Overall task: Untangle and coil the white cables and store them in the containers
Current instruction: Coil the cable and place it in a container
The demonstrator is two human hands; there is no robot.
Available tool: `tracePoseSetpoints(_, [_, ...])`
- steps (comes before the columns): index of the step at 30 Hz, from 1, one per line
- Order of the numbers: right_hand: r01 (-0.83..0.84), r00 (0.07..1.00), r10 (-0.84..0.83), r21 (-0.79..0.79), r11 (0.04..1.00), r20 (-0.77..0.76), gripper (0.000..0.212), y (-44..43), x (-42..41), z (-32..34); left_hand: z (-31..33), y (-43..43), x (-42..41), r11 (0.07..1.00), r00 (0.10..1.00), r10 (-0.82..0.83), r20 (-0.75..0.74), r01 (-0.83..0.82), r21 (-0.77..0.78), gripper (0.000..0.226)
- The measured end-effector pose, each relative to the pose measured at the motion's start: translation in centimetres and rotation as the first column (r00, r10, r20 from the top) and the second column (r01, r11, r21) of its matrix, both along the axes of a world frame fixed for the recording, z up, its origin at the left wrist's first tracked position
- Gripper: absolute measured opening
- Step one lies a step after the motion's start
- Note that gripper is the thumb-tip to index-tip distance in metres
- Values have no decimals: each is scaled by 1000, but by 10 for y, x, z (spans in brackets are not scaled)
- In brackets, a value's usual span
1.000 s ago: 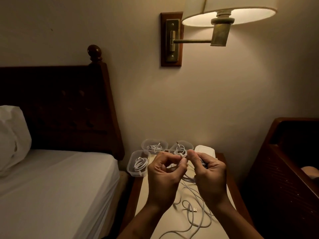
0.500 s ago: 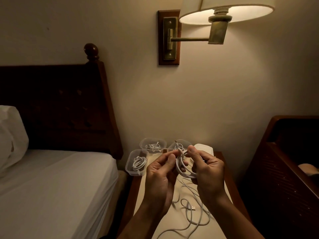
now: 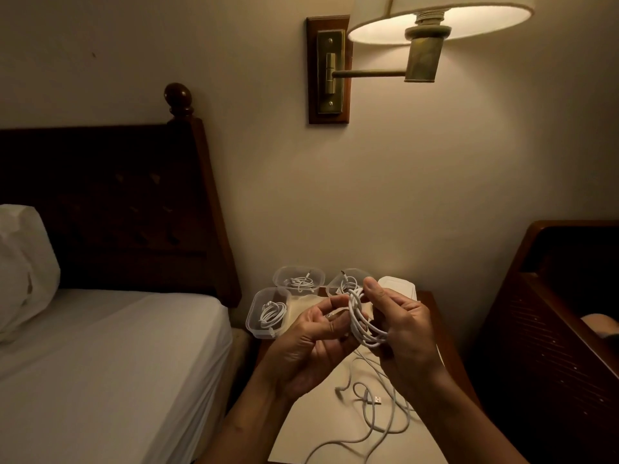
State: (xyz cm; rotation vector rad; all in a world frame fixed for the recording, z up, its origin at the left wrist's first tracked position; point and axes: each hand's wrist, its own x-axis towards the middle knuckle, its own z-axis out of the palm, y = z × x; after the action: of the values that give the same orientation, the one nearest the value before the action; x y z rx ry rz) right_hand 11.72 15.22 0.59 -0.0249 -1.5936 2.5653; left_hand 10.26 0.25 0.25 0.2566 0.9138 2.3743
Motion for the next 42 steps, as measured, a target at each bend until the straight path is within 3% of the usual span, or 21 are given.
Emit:
tracePoseSetpoints(4, [-29,1000,29,16,999,2,33,2,0,1,-3,-1,-3,997,998,-57,-35,55,-60,63])
tracePoseSetpoints(7, [-21,1000,21,59,998,-7,32,3,0,1,-9,0,-4,997,997,-74,-17,74,-19,69])
tracePoseSetpoints(13, [52,998,-49,95,994,-26,31,2,1,2,-17,0,-2,994,994,-108,20,108,31,40])
tracePoseSetpoints(16, [60,997,-54,117,991,-46,31,3,0,1,-18,0,-2,990,994,-79,-77,70,-119,24])
tracePoseSetpoints(19, [113,988,-85,236,965,-126,28,8,0,-2,-14,-2,-1,900,924,-44,-381,-129,-416,17])
tracePoseSetpoints(20, [151,980,-102,308,939,-171,26,10,1,-2,-11,-2,1,815,868,-52,-493,-248,-524,18])
tracePoseSetpoints(22, [234,956,-128,422,876,-265,20,13,0,-2,-9,-2,4,556,708,-168,-686,-507,-659,21])
tracePoseSetpoints(23, [269,943,-131,463,845,-307,17,15,-1,-2,-7,-3,6,441,617,-254,-745,-612,-657,21])
tracePoseSetpoints(25, [302,928,-112,543,784,-354,17,19,0,-5,-5,-10,7,323,496,-364,-788,-726,-607,20])
tracePoseSetpoints(27, [316,920,-61,644,696,-386,21,23,2,-10,-7,-20,3,276,464,-401,-790,-761,-587,21])
tracePoseSetpoints(30, [377,887,52,785,492,-459,18,28,1,-16,-11,-29,-1,236,509,-413,-755,-741,-629,16])
tracePoseSetpoints(32, [354,890,132,844,403,-437,27,30,-6,-20,-9,-30,-2,237,513,-417,-750,-735,-635,20])
tracePoseSetpoints(35, [234,920,234,919,316,-314,25,37,-8,-23,-2,-32,-3,249,449,-460,-766,-763,-596,25])
tracePoseSetpoints(39, [28,935,344,984,174,-88,27,48,-1,-19,-3,-39,-14,321,495,-467,-733,-677,-662,26])
tracePoseSetpoints(42, [-78,920,390,995,65,46,31,51,3,-15,-7,-44,-19,277,513,-480,-712,-681,-678,25])
